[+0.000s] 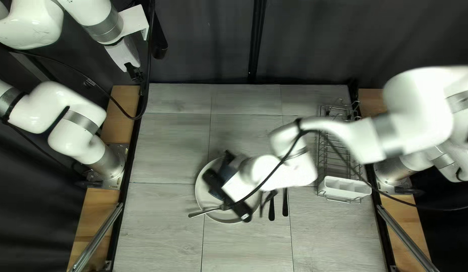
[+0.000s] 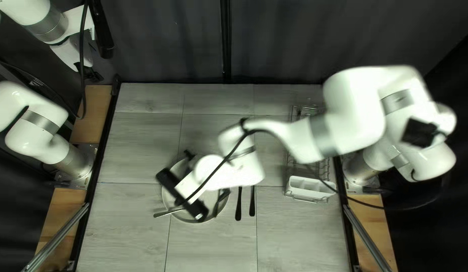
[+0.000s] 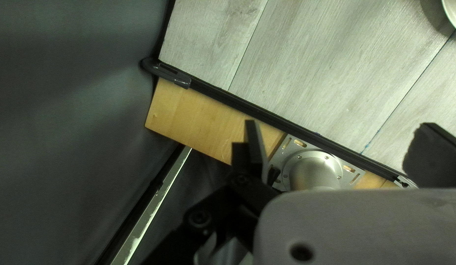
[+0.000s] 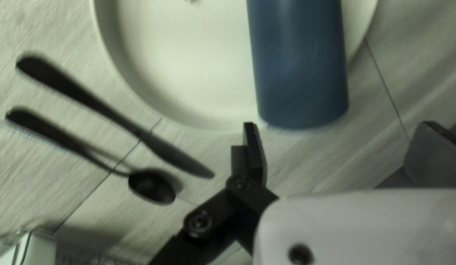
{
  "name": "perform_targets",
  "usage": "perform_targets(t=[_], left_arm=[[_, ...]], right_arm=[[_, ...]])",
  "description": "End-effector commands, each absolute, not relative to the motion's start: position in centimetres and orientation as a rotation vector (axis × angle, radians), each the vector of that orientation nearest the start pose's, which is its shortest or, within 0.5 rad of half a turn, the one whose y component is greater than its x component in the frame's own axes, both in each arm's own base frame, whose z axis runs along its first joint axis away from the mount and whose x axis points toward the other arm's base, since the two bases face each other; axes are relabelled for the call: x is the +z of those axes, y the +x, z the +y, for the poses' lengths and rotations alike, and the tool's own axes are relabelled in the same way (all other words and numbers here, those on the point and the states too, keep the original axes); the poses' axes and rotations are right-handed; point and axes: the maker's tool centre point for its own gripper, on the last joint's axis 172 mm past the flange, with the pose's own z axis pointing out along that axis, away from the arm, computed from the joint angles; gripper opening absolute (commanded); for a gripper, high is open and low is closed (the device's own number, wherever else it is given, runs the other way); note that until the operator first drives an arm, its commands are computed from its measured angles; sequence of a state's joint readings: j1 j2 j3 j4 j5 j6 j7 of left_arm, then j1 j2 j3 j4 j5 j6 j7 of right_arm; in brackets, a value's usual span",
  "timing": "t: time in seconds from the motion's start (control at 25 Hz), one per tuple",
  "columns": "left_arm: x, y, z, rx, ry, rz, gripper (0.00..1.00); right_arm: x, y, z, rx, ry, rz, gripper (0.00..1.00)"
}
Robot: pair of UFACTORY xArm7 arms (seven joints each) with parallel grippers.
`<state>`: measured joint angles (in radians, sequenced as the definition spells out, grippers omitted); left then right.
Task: Pick up and place plate onto table. Place down one fork to the left of the plate. Place spoon and knife to the right of the plate. Place cup above the knife and spoon
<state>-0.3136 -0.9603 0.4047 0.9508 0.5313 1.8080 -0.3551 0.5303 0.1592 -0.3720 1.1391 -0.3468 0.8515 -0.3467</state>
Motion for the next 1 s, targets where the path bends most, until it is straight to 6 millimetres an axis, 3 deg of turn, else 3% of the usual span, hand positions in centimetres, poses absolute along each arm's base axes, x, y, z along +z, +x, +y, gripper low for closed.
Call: perform_targets(t=[0.04,0.28,0.36,0.4,0.48,0.52,0.6,0.88,1.0], left_arm=[[38.0,19.7,17.4,-0.112,-2.899,-0.634,1.00],[38.0,19.7,17.4,-0.112,-2.899,-0.634,1.00],[38.0,19.7,17.4,-0.112,-2.899,-0.634,1.00],[38.0,19.7,17.4,-0.112,-2.899,-0.634,1.00],[38.0,19.7,17.4,-0.112,-2.899,-0.634,1.00],[38.0,19.7,17.4,-0.112,-2.899,-0.634,1.00],[38.0,19.7,17.4,-0.112,-2.899,-0.634,1.00],[38.0,19.7,17.4,-0.112,-2.899,-0.634,1.00],[38.0,19.7,17.4,-0.112,-2.899,-0.634,1.00]], right_arm=[[19.1,53.0,1.5,-0.220,-3.287,-1.089,1.00],[19.8,52.9,1.4,-0.254,-3.287,-1.129,1.00],[21.6,53.6,1.3,-0.440,-3.292,-1.027,1.00],[22.5,54.5,1.2,-0.560,-3.300,-0.836,1.00],[22.5,55.1,1.0,-0.668,-3.281,-0.605,1.00],[22.2,55.2,0.7,-0.730,-3.246,-0.384,1.00],[21.7,55.2,1.6,-0.787,-3.185,-0.184,1.00],[21.7,55.0,1.6,-0.799,-3.183,-0.198,1.00],[20.7,55.4,1.9,-0.764,-3.054,-0.040,1.00]])
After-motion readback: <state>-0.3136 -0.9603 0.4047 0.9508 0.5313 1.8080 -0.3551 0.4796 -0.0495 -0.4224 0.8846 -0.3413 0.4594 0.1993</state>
